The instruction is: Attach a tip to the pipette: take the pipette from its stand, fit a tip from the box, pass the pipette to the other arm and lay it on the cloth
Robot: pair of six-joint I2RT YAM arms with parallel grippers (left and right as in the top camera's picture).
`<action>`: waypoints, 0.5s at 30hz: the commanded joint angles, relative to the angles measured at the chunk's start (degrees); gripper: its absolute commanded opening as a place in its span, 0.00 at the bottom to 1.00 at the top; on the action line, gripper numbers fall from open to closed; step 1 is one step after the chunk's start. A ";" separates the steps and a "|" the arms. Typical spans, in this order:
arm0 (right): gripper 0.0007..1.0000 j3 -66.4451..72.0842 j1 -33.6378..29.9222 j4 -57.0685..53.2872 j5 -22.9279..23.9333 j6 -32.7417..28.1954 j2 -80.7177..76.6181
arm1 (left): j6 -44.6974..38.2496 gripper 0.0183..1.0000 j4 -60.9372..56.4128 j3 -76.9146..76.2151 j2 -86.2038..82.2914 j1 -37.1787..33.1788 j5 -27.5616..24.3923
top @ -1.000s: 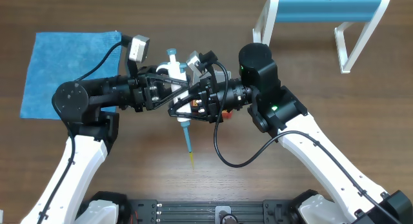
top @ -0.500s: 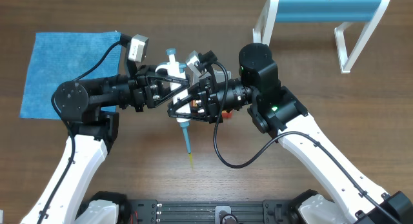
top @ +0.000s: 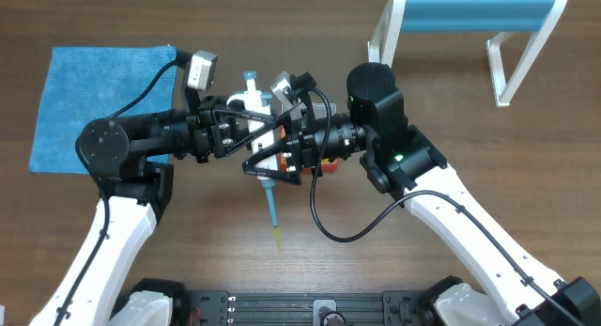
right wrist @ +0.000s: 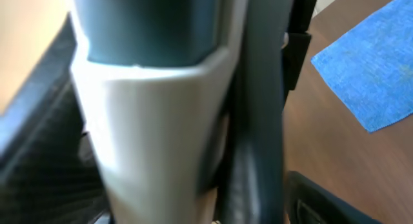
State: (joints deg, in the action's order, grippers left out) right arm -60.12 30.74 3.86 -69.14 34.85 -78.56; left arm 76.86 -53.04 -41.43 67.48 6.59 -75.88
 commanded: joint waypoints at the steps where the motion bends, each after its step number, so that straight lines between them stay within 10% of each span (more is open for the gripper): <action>1: 0.80 -0.24 -1.27 0.17 -2.45 -0.35 0.22 | 0.70 0.01 -0.44 -1.27 -0.42 0.20 -0.55; 15: 0.80 -0.24 -17.84 1.64 -12.74 -1.07 5.09 | 2.10 0.01 -0.39 -1.29 -0.42 -1.16 -3.93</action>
State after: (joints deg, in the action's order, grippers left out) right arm -60.12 18.22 5.21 -75.83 34.85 -75.94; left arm 76.93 -53.04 -41.43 67.48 6.52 -77.12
